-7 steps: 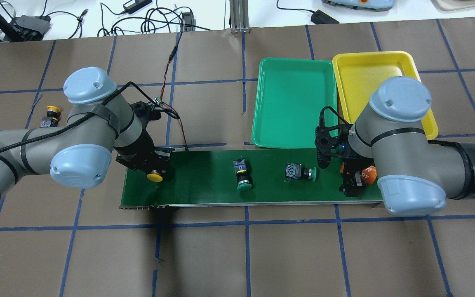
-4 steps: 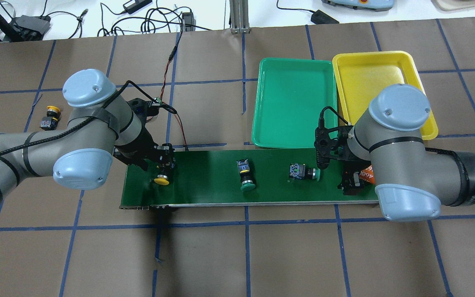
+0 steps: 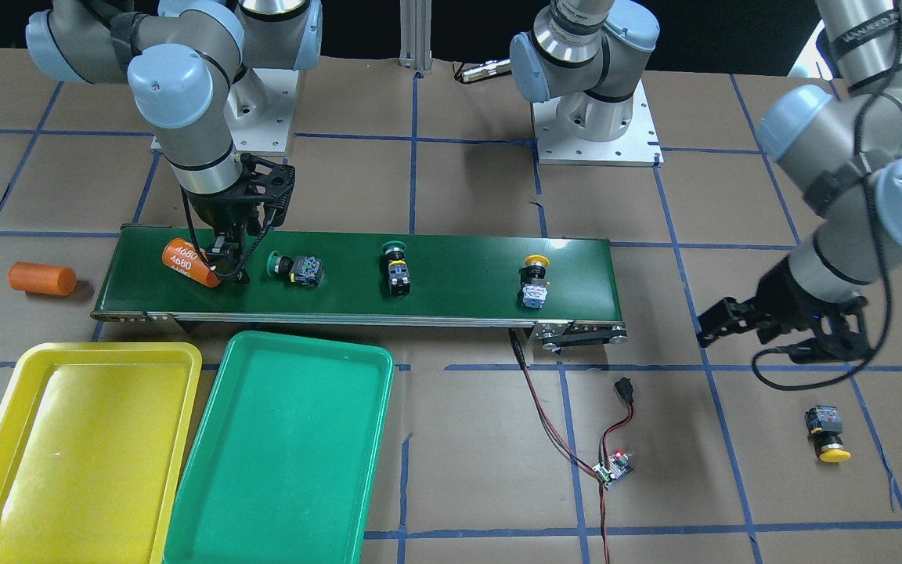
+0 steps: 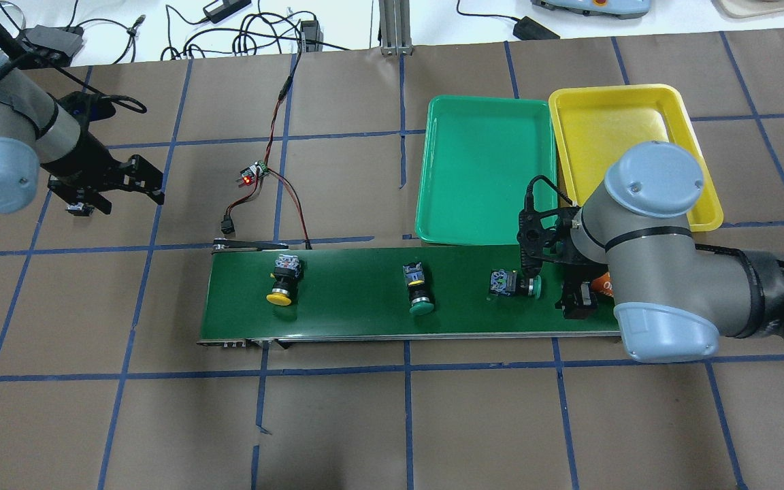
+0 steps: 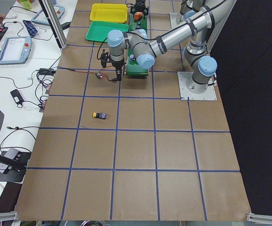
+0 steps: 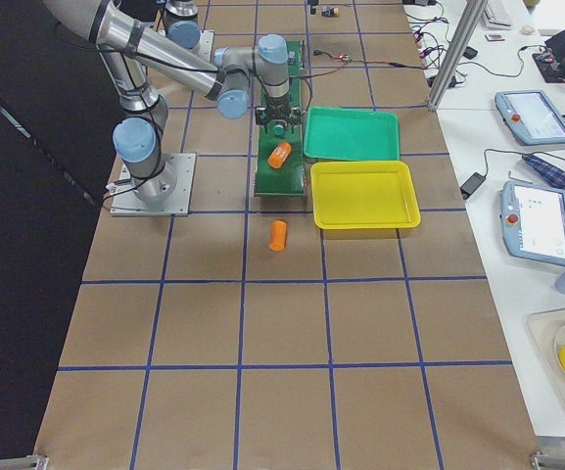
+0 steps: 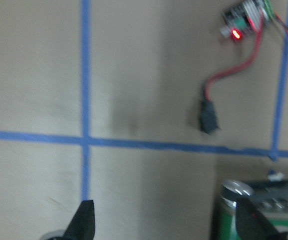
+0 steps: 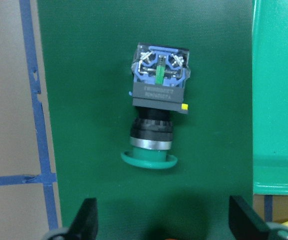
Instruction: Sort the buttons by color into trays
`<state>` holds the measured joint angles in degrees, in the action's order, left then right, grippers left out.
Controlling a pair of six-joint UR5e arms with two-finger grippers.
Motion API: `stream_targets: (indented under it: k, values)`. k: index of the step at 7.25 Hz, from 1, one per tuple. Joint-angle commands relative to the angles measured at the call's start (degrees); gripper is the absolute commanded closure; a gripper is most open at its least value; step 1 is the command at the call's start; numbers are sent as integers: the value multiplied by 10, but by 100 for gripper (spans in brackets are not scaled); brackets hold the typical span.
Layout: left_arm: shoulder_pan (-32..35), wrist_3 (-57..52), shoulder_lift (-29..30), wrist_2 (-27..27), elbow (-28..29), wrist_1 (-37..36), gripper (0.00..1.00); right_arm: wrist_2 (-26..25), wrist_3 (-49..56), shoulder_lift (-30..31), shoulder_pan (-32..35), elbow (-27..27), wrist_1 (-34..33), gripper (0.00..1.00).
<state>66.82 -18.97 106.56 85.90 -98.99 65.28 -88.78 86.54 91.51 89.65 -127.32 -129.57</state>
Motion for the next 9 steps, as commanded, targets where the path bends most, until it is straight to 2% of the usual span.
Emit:
stream_targets:
  k: [1,2,3,4,5,6,8,9]
  values:
    - [-58,-142,131,46,141,0,0,2,-7,-18,1,1,-8,11]
    - [-85,-196,181,44,186,0,0,1,-15,-24,0,0,-13,15]
    - [-93,-213,210,43,201,-4,0,2,-16,-24,0,0,-11,21]
    - [-93,-215,220,43,196,-6,0,1,-16,-24,1,0,-10,36]
    - [-94,-214,231,42,194,-6,0,1,-16,-24,0,0,-10,38]
    - [-94,-210,240,42,182,-6,0,1,-16,-24,0,0,-10,46]
    - [-94,-206,240,42,179,-6,63,0,-19,-23,0,0,-9,75]
    - [-94,-197,236,51,182,-6,80,-3,-21,-23,0,0,-10,80]
